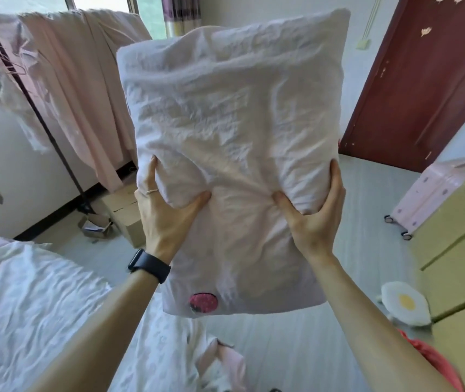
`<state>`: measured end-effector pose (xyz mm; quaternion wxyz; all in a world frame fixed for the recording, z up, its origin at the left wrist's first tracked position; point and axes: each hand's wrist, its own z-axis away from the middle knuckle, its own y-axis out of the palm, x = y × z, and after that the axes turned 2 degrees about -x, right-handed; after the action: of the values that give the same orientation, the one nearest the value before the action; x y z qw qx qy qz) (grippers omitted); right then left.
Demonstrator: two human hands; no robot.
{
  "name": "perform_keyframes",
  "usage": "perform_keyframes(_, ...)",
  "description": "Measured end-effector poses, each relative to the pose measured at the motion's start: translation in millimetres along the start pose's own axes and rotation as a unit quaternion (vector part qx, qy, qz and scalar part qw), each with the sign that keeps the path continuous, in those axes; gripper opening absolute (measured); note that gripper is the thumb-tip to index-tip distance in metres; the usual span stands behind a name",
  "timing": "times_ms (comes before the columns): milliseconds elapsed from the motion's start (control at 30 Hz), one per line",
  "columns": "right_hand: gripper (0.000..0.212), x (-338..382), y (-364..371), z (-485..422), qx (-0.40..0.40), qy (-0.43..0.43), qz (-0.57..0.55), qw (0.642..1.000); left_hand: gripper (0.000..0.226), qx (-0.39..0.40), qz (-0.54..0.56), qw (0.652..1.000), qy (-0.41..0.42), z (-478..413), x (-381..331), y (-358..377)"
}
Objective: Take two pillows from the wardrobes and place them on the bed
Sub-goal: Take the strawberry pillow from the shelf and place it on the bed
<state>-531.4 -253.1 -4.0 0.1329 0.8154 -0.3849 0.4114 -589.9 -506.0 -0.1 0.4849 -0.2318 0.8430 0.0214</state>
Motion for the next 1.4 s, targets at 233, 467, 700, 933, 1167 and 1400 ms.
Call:
perform_keyframes(233,0.107,-101,90,-79,0.08,0.021,-0.033,0.996,0.11,-0.048,-0.032,0.997,-0.057,-63,70,79)
perform_keyframes(467,0.108,-179,215,-163,0.232,0.032,-0.071,0.97,0.108,-0.137,-0.087,0.976,-0.143,-134,130,133)
perform_keyframes(700,0.107,-189,342,-196,0.336,0.01,-0.132,0.932,0.109,-0.234,-0.168,0.938,-0.194,-183,166,114)
perform_keyframes(933,0.11,-161,491,-178,0.423,-0.003,-0.172,0.89,0.104,-0.333,-0.225,0.88,-0.253,-231,214,52)
perform_keyframes(1167,0.112,-116,661,-156,0.451,-0.011,-0.196,0.871,0.104,-0.363,-0.276,0.848,-0.271,-335,288,-35)
perform_keyframes(1400,0.118,-72,821,-142,0.511,-0.029,-0.182,0.839,0.115,-0.35,-0.311,0.844,-0.262,-432,366,-118)
